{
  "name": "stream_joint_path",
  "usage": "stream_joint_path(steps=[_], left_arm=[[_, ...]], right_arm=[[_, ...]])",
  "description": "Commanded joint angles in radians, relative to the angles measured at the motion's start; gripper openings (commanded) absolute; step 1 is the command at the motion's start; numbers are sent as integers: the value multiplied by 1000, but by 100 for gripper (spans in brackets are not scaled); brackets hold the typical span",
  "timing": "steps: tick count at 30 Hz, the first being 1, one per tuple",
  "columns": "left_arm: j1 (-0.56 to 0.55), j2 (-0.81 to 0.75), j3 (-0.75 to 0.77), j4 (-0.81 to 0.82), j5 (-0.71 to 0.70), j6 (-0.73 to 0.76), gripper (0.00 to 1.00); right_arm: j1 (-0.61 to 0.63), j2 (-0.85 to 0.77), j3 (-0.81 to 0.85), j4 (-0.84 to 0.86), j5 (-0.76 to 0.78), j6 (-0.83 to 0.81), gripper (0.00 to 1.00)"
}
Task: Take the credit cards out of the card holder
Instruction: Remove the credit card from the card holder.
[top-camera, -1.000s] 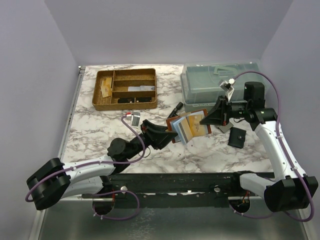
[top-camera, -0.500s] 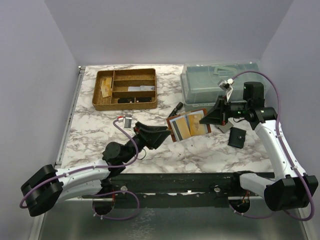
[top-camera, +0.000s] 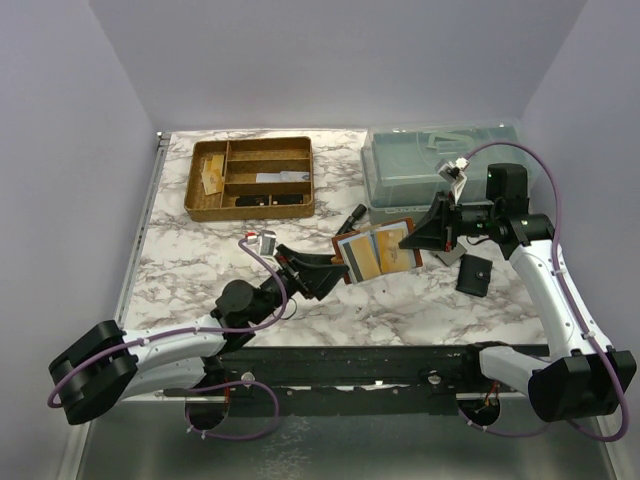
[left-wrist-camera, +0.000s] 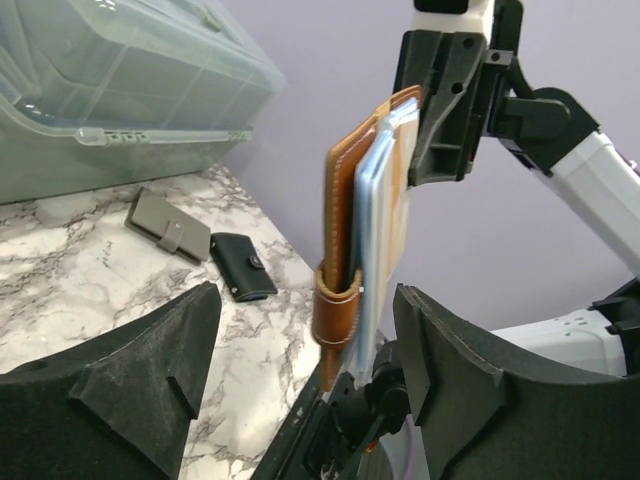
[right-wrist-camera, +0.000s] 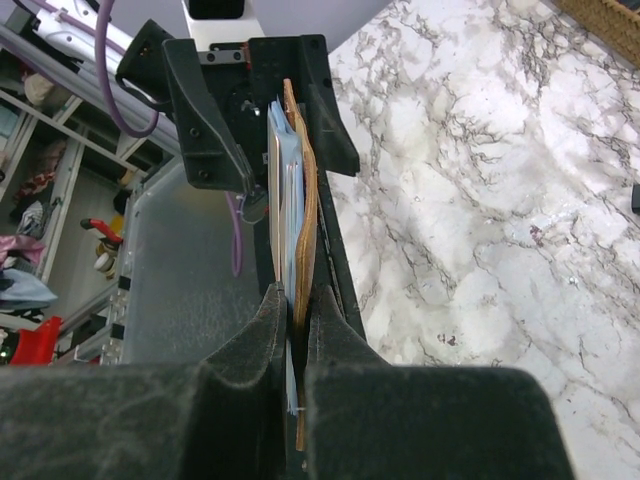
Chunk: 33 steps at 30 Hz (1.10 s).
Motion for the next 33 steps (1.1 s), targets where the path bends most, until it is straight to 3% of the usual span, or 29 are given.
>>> stream_joint_path(steps=[1, 9, 13, 15, 20, 23, 27, 30, 33], left_arm=[[6, 12, 14, -3, -37, 19, 79], [13, 53, 85, 35, 142, 34, 81], [14, 96, 108, 65, 173, 27, 75], [16, 108, 107, 85, 178, 24, 58], [32, 108, 98, 114, 222, 17, 3], [39, 99, 82, 113, 219, 14, 0], [40, 93, 54, 70, 177, 16, 0], [39, 104, 55, 28, 166, 9, 0], [40, 122, 73, 18, 175, 4, 0]], right_arm=[[6, -6, 34, -24, -69, -16, 0], [15, 2, 23, -20, -87, -16, 0], [17, 3, 26, -21, -85, -17, 0], [17, 1, 24, -24, -81, -19, 0], [17, 1, 34, -49, -13, -42, 1], [17, 13, 68, -97, 104, -80, 15], [17, 7, 182, -177, 316, -176, 46], [17, -31, 239, -186, 308, -192, 67], [17, -18, 263, -258, 165, -239, 73]])
